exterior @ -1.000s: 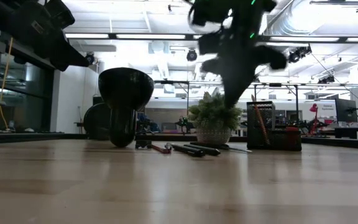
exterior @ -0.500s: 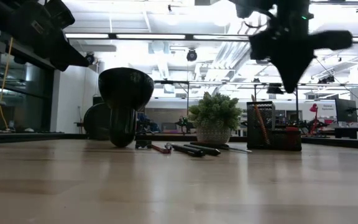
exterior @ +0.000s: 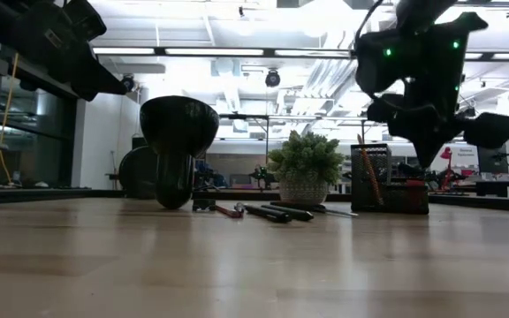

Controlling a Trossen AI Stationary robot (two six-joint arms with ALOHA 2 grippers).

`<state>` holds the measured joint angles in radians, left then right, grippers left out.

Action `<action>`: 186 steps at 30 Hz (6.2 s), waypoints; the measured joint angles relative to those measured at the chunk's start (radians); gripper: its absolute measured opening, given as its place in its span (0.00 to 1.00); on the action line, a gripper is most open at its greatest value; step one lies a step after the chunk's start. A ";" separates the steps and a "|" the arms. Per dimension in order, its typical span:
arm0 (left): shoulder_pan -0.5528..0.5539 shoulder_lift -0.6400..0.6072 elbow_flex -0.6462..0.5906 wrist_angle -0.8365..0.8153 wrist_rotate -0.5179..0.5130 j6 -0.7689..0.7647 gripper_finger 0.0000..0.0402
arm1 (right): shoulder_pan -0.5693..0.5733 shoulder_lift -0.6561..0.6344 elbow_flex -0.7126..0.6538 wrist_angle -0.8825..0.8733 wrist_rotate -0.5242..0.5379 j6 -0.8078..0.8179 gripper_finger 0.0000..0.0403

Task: Pick and place office supplies into organizer
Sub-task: Put the right black binder clip into the desk organizer, then put the black binder clip into the desk organizer

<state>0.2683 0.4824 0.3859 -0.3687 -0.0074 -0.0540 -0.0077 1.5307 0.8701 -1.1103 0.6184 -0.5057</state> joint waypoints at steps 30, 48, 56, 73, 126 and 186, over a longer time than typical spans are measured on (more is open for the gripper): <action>0.000 0.000 0.000 0.000 0.000 0.000 0.00 | 0.001 0.000 -0.035 0.114 -0.030 -0.258 0.23; 0.000 0.000 0.000 0.000 0.000 0.000 0.00 | 0.151 0.000 0.216 -0.064 -0.082 0.036 0.18; 0.000 0.000 0.000 0.000 0.000 0.000 0.00 | 0.155 0.000 0.408 0.293 -0.337 0.073 0.18; 0.000 0.000 0.000 0.000 0.026 0.024 0.00 | 0.129 0.007 0.408 0.503 -0.562 0.120 0.19; -0.522 0.975 0.616 -0.183 -0.554 0.725 0.00 | 0.126 0.007 0.207 0.589 -0.610 0.139 0.18; -0.268 1.516 1.022 -0.538 -0.425 1.211 0.31 | 0.126 -0.595 -0.448 1.101 -0.502 0.499 0.18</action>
<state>0.0007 1.9987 1.4075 -0.9065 -0.4326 1.1574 0.1181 0.9356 0.4217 -0.0090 0.1165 -0.0071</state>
